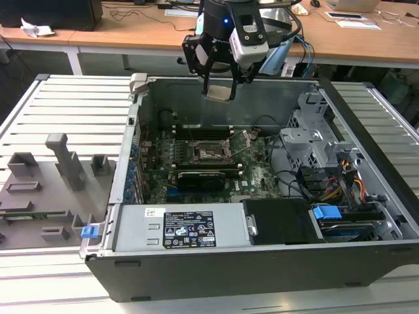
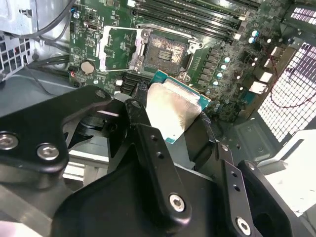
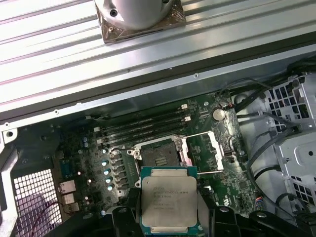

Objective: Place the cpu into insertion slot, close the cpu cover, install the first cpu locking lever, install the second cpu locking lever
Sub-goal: 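Place the cpu into insertion slot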

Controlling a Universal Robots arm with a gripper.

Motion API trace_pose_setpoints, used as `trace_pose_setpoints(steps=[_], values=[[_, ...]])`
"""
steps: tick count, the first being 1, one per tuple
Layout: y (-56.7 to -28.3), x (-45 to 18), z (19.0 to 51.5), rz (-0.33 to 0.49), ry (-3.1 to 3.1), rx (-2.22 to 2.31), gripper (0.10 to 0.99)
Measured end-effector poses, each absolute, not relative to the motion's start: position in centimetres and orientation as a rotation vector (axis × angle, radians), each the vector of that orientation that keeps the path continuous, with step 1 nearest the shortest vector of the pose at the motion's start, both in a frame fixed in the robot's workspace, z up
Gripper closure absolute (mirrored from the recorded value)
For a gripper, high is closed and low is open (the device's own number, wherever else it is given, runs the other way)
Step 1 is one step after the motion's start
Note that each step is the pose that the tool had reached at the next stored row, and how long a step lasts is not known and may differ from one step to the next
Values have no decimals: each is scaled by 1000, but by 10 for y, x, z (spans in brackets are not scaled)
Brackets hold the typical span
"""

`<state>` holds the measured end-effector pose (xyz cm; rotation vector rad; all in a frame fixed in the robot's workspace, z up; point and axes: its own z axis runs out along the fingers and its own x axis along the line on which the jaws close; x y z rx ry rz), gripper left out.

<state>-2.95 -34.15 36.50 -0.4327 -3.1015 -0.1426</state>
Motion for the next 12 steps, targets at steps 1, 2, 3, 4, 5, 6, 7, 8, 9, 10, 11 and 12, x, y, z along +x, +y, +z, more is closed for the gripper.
trace_pose_setpoints(steps=[1, 2, 3, 4, 5, 6, 7, 8, 9, 10, 11, 12], values=[[-341, -29, 365, -143, -3100, -444, 545], [-341, -29, 365, -143, -3098, -467, 545], [-341, -29, 365, -143, -3096, -476, 545], [-341, -29, 365, -143, -3095, -489, 545], [-341, -29, 365, -143, -3094, -498, 545], [-341, -29, 365, -143, -3092, -507, 545], [-341, -29, 365, -143, -3091, -515, 545], [-341, -29, 365, -143, -3091, -521, 545], [-341, -29, 365, -143, -3089, -530, 545], [-341, -29, 365, -143, -3089, -535, 545], [-341, -29, 364, -143, -3087, -549, 545], [-341, -29, 364, -143, -3085, -560, 545]])
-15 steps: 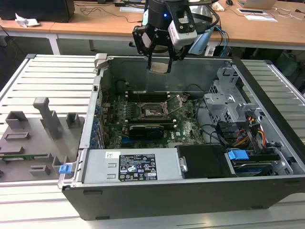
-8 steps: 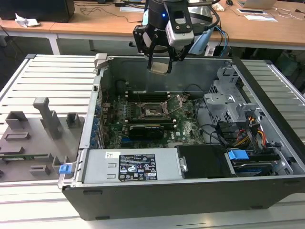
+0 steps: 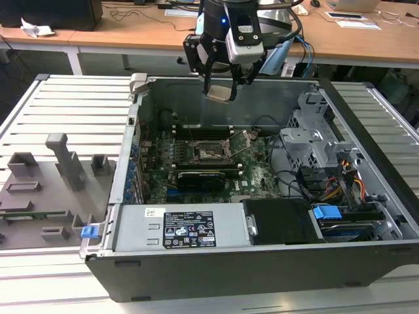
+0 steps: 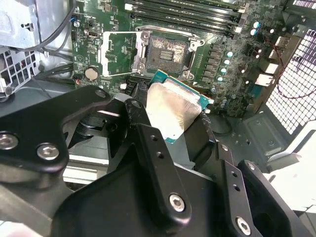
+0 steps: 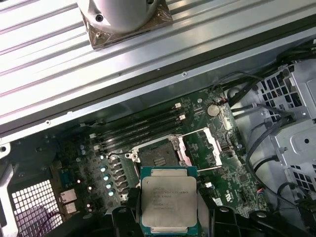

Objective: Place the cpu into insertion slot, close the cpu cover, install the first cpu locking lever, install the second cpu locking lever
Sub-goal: 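Place the cpu into insertion slot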

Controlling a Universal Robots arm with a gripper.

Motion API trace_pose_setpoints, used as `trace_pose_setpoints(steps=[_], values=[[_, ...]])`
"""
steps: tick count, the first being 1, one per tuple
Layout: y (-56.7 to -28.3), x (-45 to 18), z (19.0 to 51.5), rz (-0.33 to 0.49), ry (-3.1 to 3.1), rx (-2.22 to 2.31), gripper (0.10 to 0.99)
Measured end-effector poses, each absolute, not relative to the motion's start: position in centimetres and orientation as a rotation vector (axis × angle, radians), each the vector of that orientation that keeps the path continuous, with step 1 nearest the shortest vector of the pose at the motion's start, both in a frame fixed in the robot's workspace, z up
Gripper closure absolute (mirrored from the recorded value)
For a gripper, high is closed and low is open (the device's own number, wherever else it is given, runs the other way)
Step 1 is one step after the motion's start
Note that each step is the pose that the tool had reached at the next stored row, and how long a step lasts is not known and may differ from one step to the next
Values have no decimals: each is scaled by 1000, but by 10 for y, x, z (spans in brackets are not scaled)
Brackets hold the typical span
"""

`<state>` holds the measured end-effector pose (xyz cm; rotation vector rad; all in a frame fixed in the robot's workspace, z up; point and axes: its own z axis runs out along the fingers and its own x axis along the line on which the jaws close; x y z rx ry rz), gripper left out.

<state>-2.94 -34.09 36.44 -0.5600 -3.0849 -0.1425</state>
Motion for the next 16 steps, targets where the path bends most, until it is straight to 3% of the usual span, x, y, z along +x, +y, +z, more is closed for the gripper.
trace_pose_setpoints(steps=[16], values=[[-340, -29, 364, -140, -3064, -682, 545]])
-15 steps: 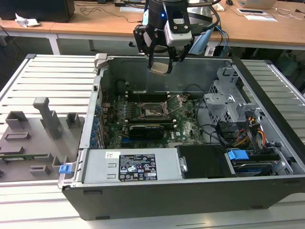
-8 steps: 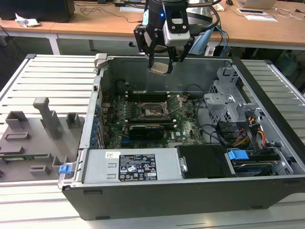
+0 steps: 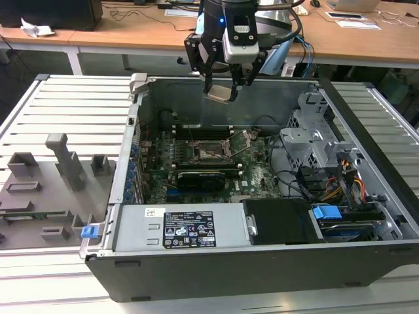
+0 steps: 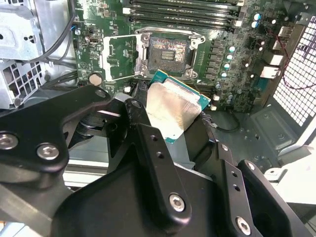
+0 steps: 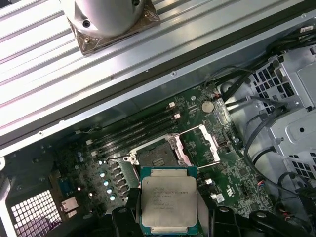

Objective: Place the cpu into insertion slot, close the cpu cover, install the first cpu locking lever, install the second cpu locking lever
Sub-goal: 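Place the cpu into insertion slot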

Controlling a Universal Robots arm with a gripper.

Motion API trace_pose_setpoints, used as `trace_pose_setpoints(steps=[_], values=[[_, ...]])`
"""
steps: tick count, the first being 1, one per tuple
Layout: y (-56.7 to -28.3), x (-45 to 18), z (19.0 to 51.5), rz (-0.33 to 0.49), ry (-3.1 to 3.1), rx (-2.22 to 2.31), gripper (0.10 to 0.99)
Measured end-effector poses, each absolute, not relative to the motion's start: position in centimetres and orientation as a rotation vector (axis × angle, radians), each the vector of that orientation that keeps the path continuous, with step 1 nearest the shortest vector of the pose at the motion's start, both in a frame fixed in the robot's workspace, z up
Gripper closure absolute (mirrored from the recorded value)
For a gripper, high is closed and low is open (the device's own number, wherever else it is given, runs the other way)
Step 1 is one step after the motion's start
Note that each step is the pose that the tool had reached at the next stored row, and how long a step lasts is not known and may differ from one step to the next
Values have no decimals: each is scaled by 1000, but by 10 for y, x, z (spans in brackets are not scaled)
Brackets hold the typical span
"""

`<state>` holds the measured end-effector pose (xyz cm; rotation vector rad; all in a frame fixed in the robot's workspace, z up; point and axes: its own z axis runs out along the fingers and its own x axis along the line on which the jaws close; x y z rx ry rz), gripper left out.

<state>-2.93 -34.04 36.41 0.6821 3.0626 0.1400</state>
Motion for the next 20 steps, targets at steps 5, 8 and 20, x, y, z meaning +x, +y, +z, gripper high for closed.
trace_pose_setpoints(steps=[5, 8, 20], values=[[-340, -29, 364, 140, 3057, 704, 545], [-340, -29, 364, 140, 3054, 716, 545], [-340, -29, 364, 140, 3040, 765, 545]])
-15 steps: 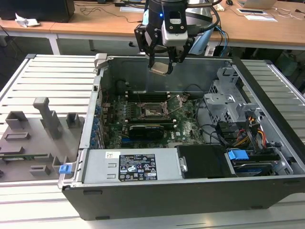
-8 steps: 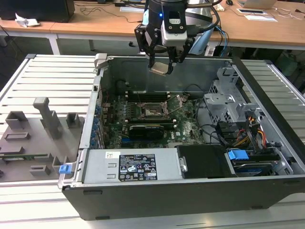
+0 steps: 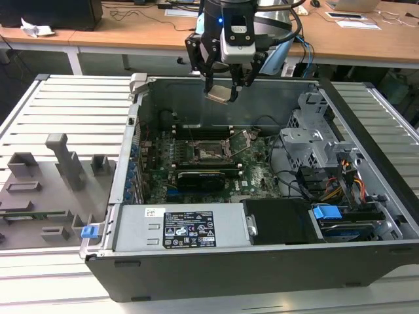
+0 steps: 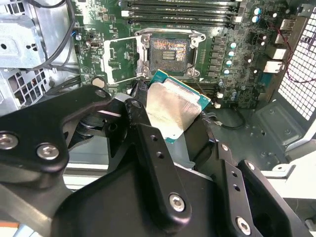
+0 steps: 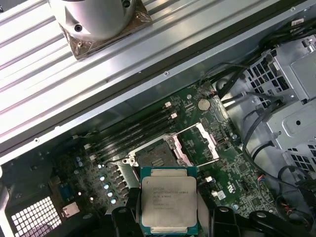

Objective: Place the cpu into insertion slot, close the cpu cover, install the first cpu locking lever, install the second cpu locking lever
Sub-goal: 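Place the cpu into insertion slot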

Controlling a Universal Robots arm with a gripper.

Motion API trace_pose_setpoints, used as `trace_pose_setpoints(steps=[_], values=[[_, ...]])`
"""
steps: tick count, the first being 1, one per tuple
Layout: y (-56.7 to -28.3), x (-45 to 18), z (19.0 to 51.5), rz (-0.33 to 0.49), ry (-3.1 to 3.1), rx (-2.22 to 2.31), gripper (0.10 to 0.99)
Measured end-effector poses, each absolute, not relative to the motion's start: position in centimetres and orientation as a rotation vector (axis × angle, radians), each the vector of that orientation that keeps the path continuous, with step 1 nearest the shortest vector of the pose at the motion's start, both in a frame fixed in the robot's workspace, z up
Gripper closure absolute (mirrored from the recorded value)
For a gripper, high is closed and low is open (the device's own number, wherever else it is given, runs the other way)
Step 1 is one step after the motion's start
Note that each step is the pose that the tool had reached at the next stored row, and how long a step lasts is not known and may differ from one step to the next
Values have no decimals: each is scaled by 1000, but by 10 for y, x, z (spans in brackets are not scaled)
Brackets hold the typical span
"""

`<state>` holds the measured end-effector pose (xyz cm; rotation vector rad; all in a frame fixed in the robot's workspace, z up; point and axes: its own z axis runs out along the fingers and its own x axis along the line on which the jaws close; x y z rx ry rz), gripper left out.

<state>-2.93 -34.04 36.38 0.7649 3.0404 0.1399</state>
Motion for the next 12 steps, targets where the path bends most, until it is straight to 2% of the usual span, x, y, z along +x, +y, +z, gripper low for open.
trace_pose_setpoints(steps=[12], values=[[-340, -29, 364, 140, 3018, 840, 545]])
